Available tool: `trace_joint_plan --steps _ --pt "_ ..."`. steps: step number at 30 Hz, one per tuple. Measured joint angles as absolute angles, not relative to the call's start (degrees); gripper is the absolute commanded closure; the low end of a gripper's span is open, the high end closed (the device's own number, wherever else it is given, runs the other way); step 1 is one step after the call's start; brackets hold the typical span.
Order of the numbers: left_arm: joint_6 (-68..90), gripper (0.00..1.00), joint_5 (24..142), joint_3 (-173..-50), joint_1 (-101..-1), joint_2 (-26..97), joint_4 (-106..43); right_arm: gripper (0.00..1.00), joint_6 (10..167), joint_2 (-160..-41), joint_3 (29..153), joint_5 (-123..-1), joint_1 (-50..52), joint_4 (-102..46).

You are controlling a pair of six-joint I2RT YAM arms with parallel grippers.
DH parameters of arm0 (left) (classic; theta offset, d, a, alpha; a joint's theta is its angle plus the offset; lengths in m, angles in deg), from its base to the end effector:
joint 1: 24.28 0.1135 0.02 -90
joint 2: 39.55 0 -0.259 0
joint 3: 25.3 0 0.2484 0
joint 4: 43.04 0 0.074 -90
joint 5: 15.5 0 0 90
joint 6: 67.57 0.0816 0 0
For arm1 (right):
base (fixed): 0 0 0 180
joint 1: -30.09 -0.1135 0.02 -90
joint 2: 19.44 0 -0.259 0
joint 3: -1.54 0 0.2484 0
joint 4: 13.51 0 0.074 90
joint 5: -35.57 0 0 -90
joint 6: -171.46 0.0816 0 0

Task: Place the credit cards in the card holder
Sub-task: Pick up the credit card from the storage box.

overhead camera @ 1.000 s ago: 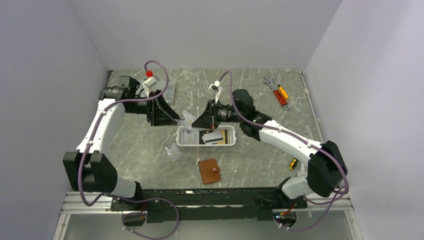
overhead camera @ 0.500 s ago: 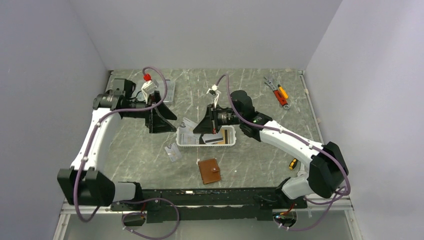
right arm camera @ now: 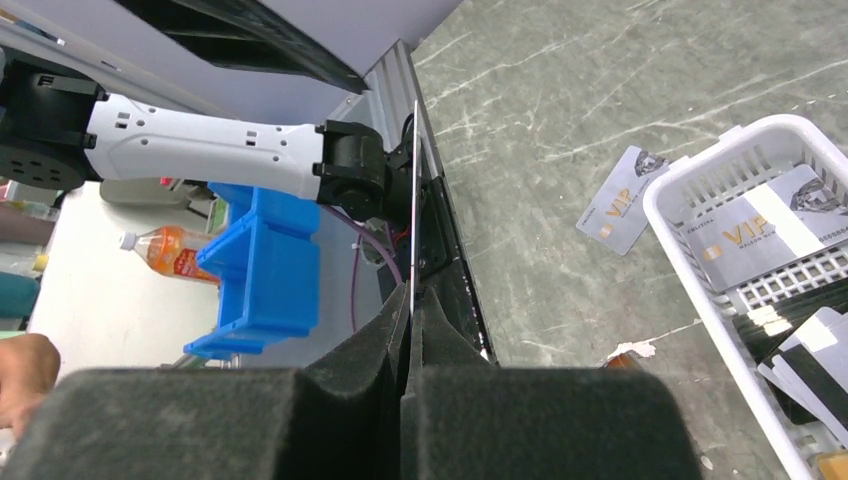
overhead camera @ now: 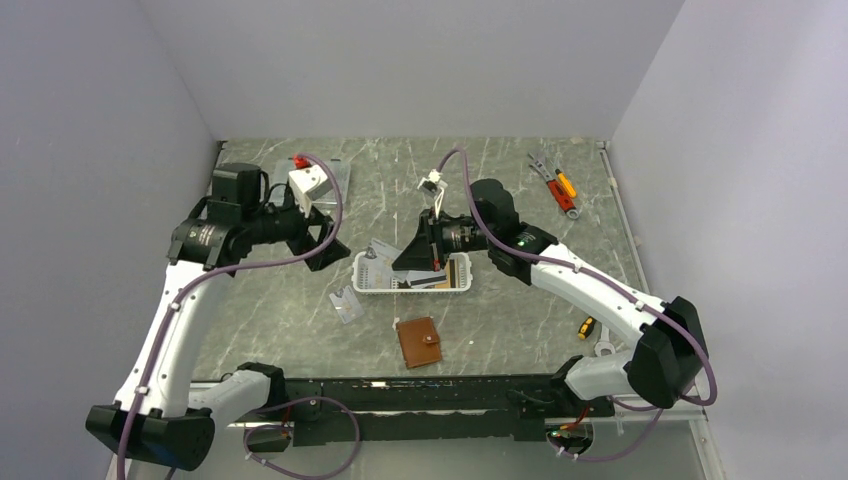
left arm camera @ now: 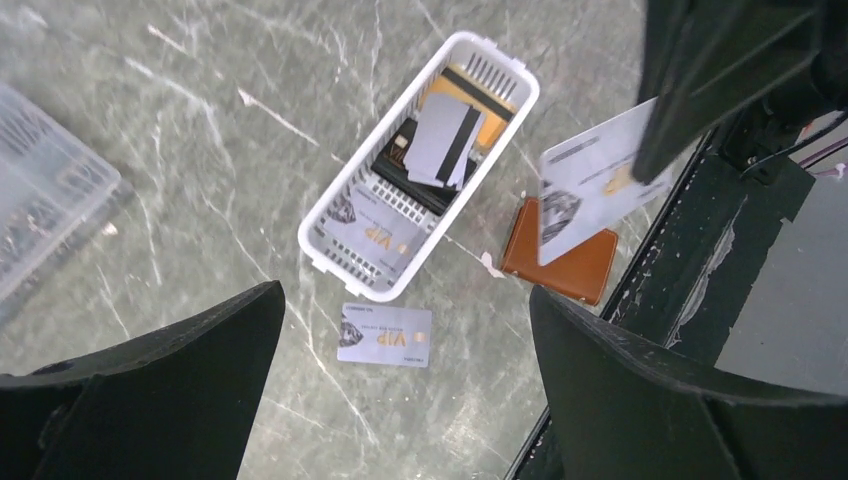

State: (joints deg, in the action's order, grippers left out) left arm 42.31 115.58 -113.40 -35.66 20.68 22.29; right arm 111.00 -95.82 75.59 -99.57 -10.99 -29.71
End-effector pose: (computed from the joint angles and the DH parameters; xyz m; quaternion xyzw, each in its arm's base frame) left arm 0.2037 -0.0957 0.3720 0.3758 0.7668 -0.2830 0.4366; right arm 0.2122 0.2617 0.3133 -0.2984 0.7232 0.5660 0.2600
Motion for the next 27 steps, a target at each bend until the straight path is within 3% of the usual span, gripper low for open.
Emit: trace_joint_plan --steps 6,9,16,23,27 --pt "38.5 0.06 114.5 -110.1 -37.4 20.7 21.2 1.0 111.0 -94.6 75.6 -99.9 -11.0 -30.0" --pt "35.3 0.01 119.3 -109.3 -37.8 19.7 19.4 1.0 111.3 -94.2 75.6 -100.0 -11.0 -28.4" --pt "22.7 0.01 133.9 -102.0 -37.6 17.7 10.1 1.0 113.0 -94.2 75.6 -100.0 -11.0 -24.3" --pt "13.8 0.01 140.2 -98.0 -35.3 17.9 1.4 1.0 114.5 -94.2 75.6 -101.1 -11.1 -20.9" --pt "9.8 0.11 142.9 -95.4 -34.3 17.9 -2.4 1.0 115.2 -94.6 75.6 -101.6 -11.2 -19.0"
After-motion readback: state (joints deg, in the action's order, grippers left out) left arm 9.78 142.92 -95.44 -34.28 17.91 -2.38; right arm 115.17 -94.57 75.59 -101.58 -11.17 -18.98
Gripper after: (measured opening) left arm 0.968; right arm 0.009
